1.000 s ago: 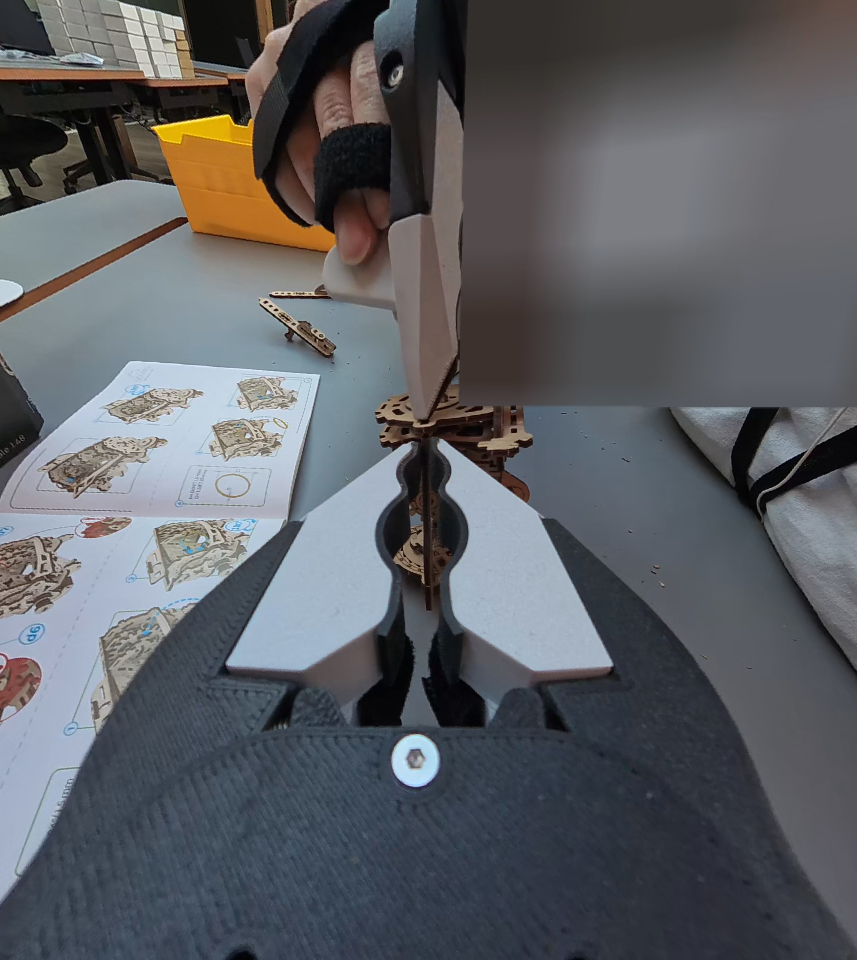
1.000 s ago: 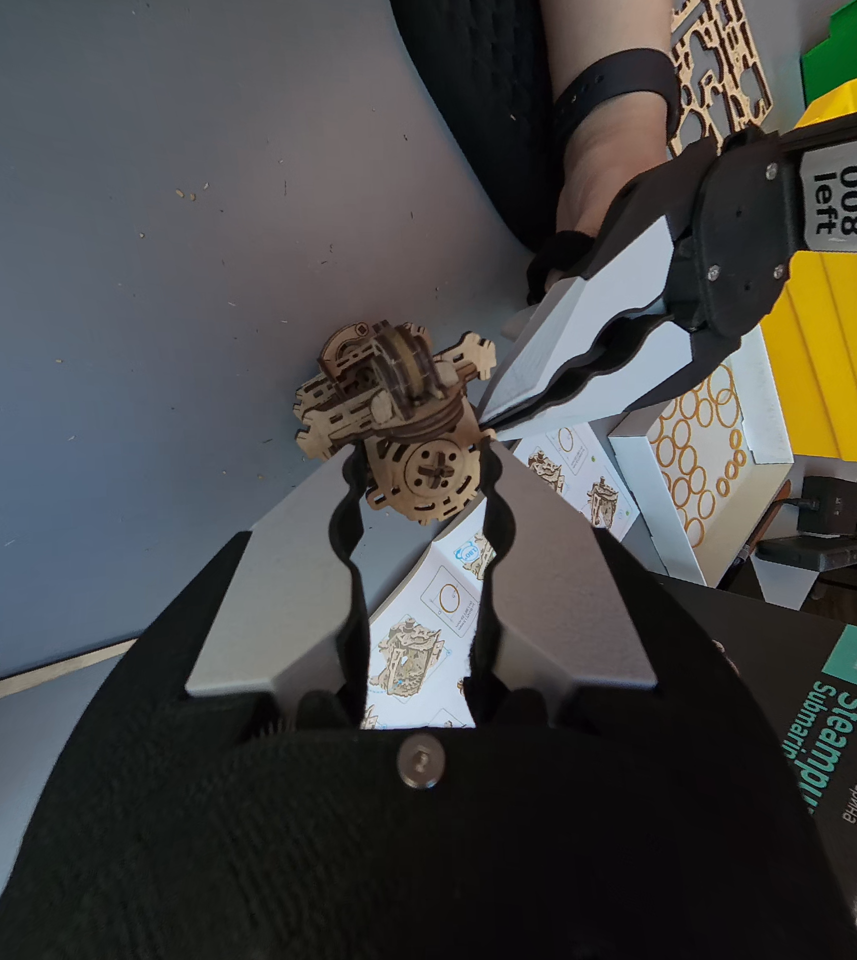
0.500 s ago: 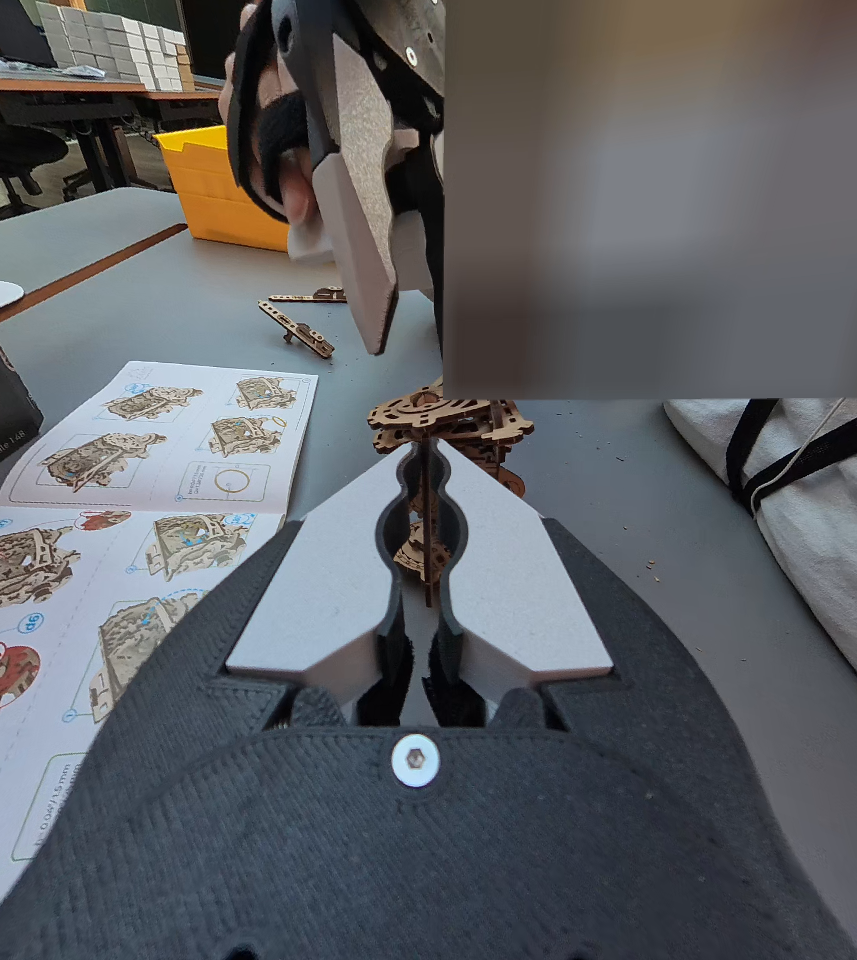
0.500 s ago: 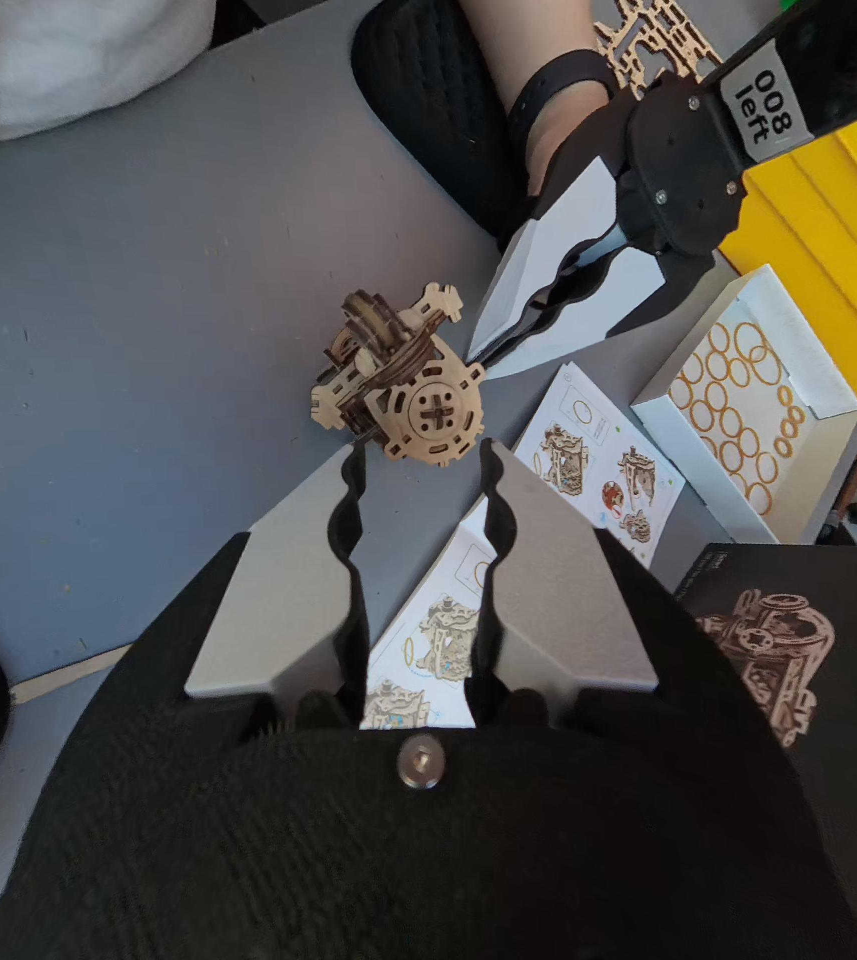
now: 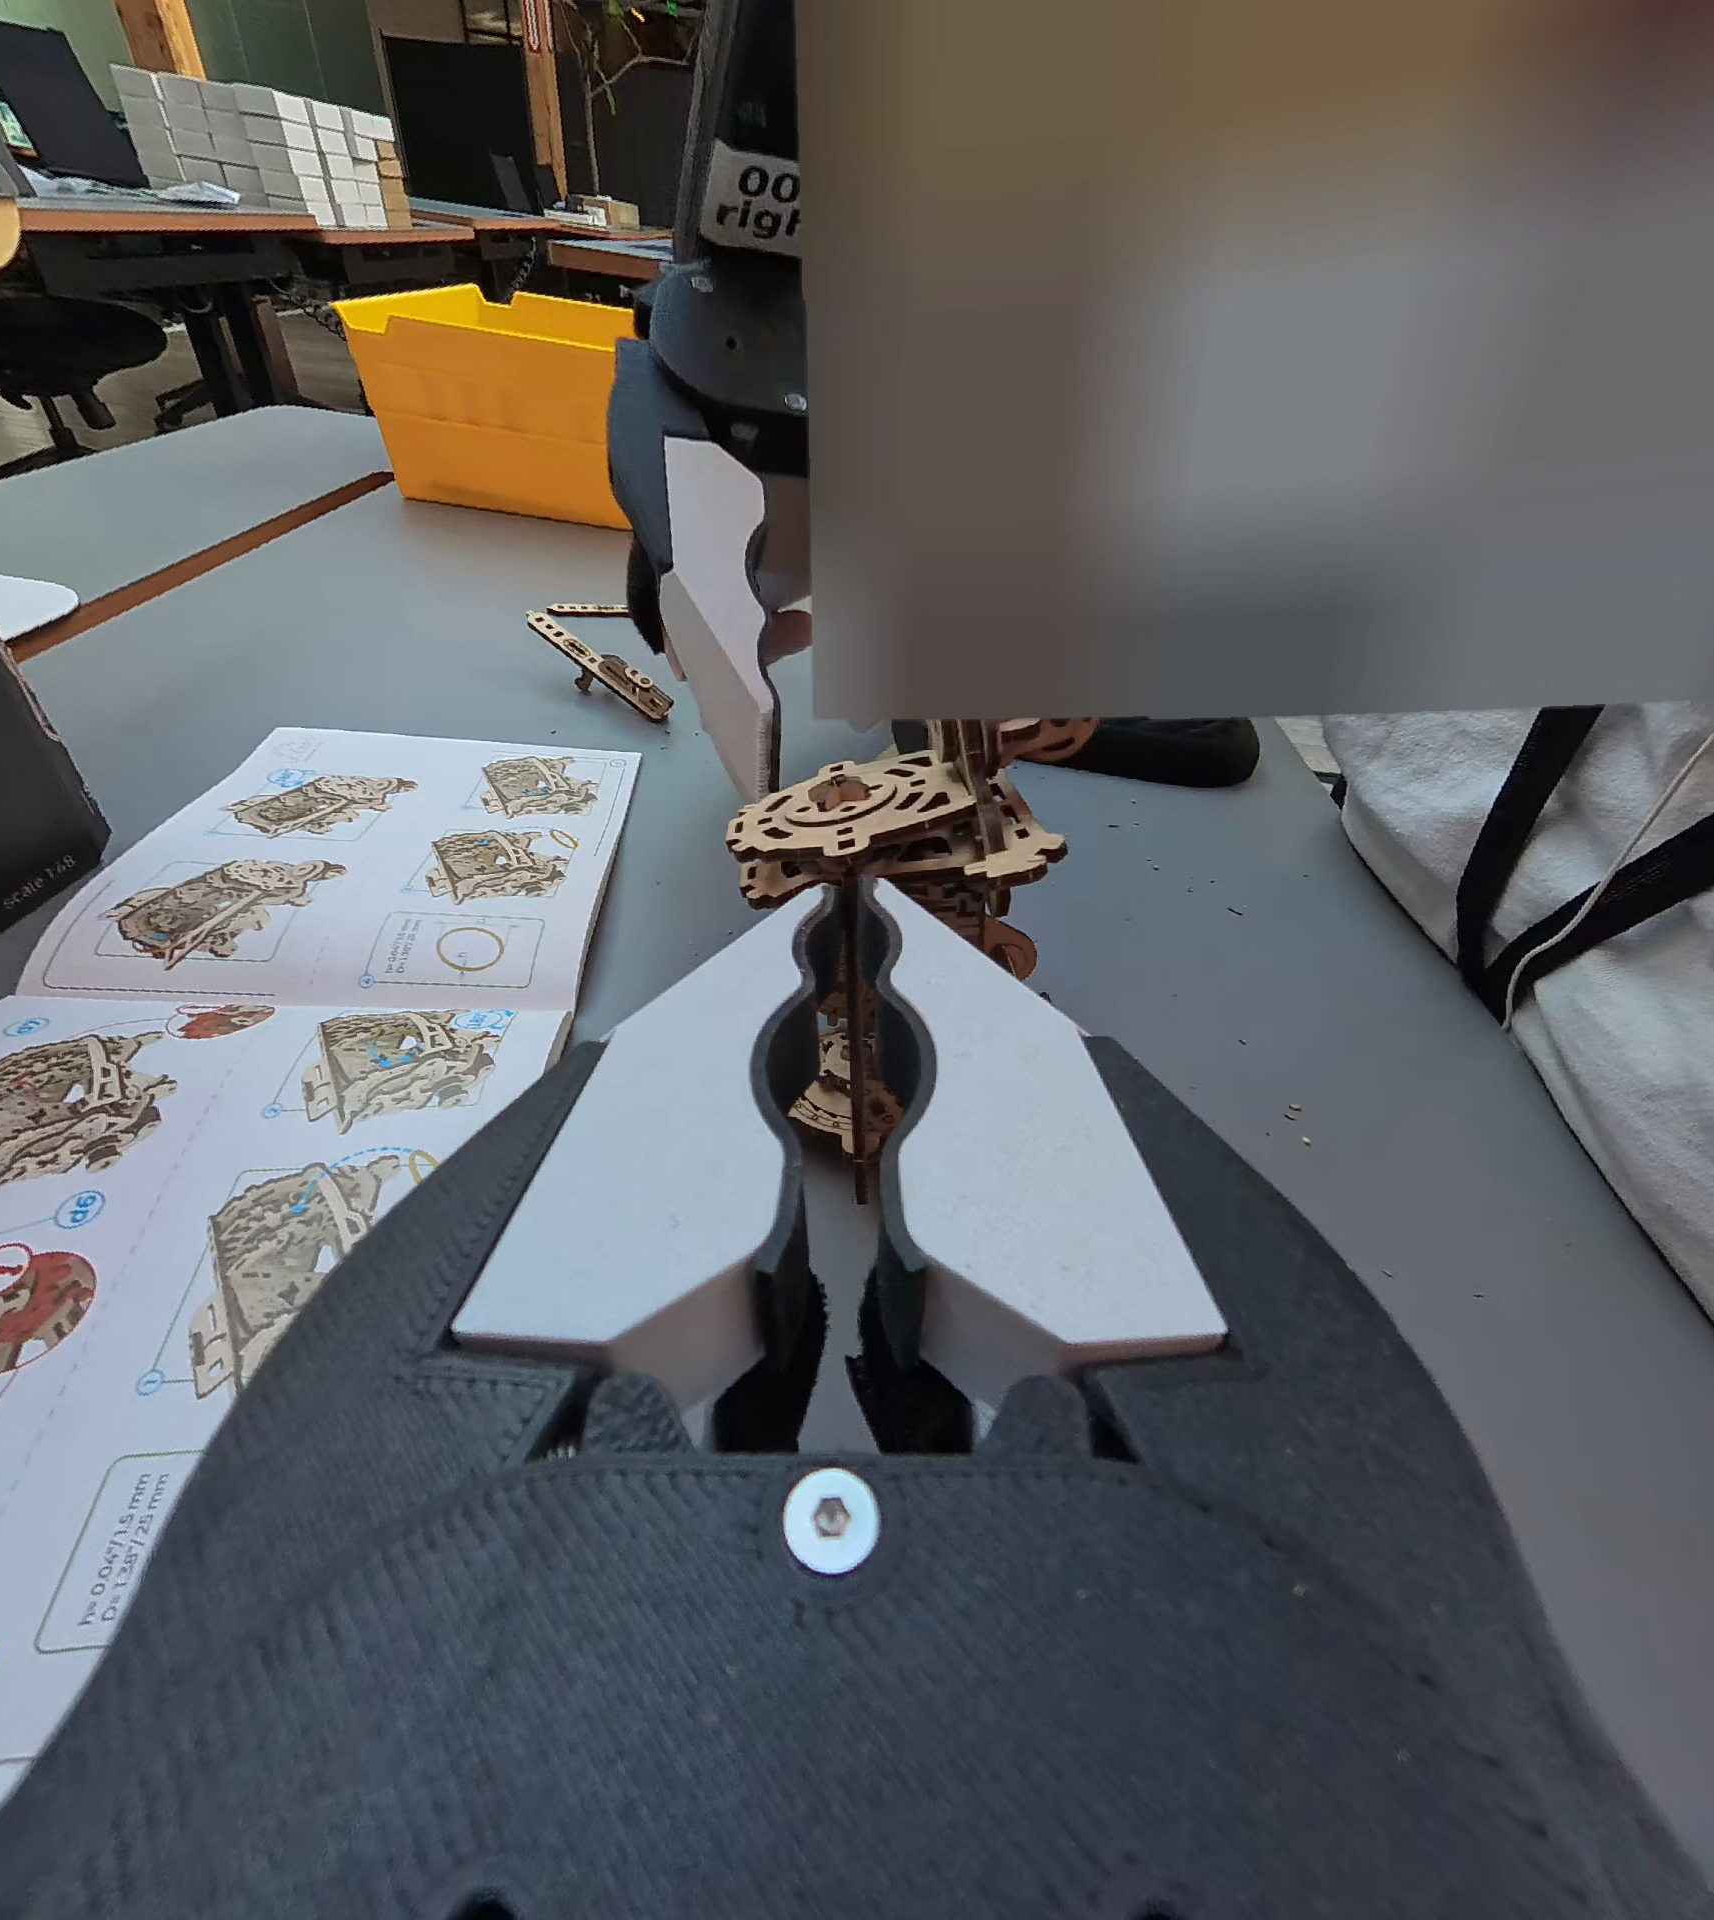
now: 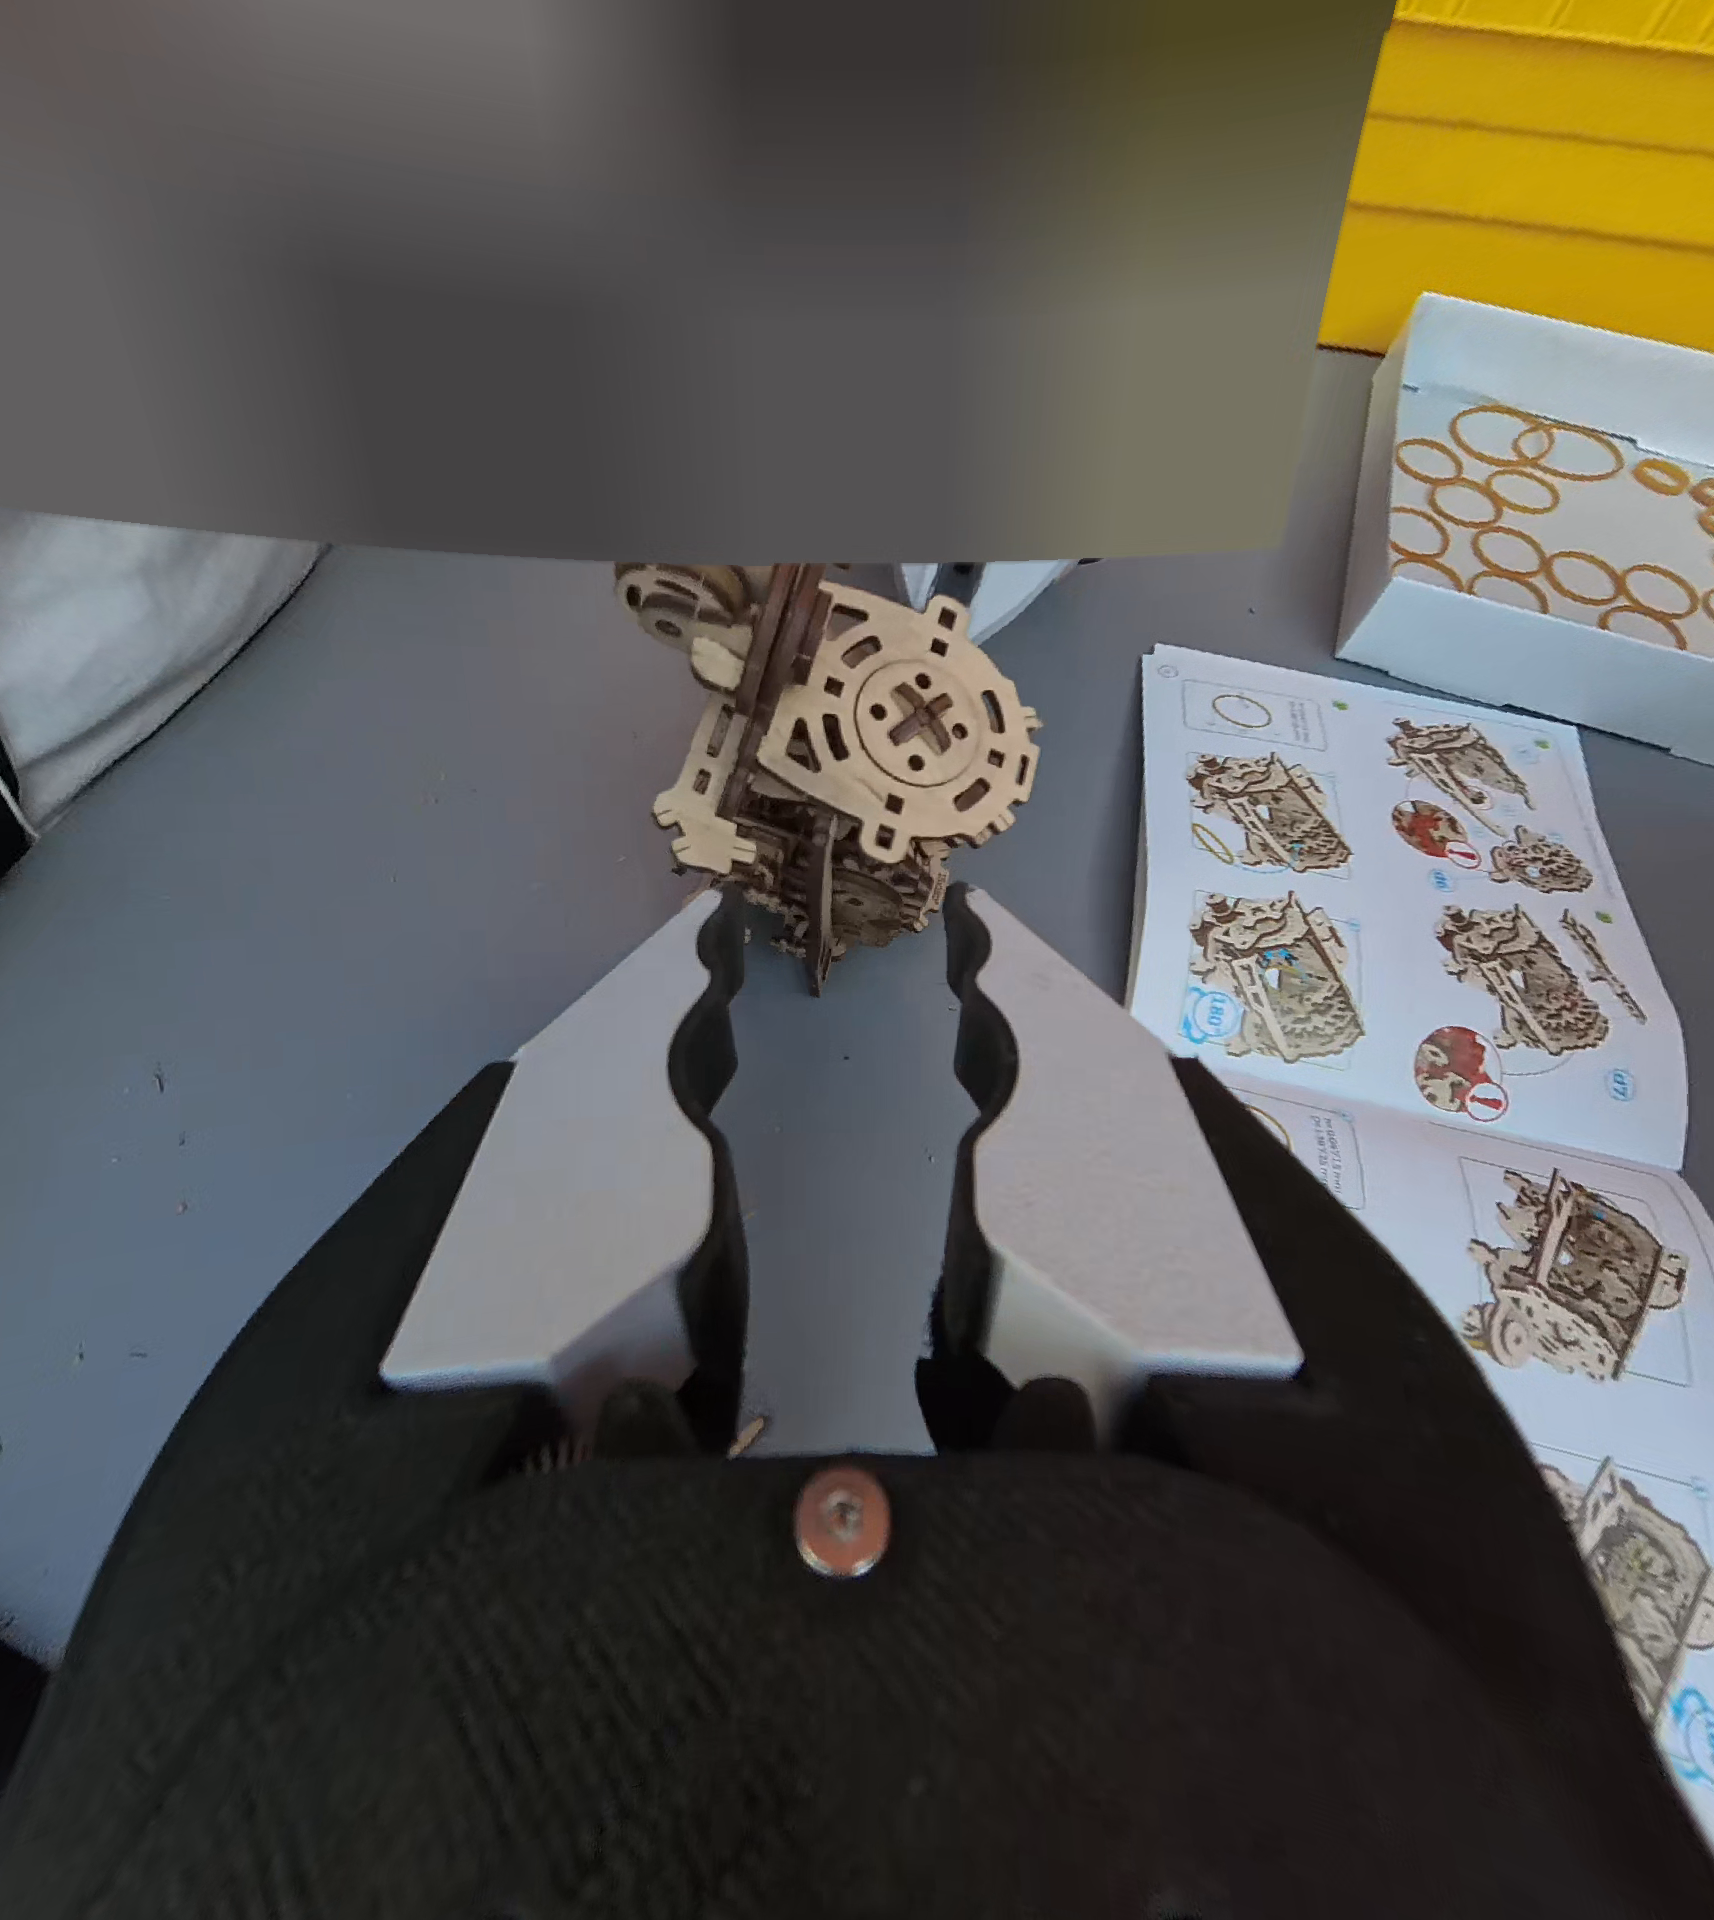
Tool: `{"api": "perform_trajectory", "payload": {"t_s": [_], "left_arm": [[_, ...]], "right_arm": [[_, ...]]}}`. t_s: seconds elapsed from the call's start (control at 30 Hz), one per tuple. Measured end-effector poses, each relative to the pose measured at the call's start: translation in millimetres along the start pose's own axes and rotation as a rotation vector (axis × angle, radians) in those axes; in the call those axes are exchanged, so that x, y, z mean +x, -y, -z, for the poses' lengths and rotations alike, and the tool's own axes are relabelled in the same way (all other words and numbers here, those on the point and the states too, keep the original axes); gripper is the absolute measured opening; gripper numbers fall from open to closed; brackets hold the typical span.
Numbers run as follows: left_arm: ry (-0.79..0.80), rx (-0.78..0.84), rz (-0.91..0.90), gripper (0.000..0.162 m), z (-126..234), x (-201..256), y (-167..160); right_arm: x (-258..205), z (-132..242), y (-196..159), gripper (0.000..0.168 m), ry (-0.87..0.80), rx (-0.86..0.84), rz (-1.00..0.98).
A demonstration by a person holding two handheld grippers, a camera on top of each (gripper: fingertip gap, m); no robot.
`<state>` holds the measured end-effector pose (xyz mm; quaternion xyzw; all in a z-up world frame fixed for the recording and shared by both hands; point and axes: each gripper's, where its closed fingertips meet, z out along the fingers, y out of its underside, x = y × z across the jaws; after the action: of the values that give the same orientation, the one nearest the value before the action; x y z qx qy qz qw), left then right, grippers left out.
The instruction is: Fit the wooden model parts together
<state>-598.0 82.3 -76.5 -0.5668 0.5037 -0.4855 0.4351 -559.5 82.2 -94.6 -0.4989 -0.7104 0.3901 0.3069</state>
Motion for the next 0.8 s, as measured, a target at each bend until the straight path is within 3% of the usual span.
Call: {"api": "perform_trajectory", "payload": {"t_s": [0.37,0.8], "left_arm": [[0.001,-0.001,-0.019,0.000,1.2,1.5,0.0],[-0.022,0.006,-0.011,0.000,2.2,3.1,0.0]], "right_arm": [[-3.1,7.6,11.5,0.027,0.004,0.121,-0.031],[1.0,-0.1,2.5,0.019,-0.035,0.099,0.024]]}}
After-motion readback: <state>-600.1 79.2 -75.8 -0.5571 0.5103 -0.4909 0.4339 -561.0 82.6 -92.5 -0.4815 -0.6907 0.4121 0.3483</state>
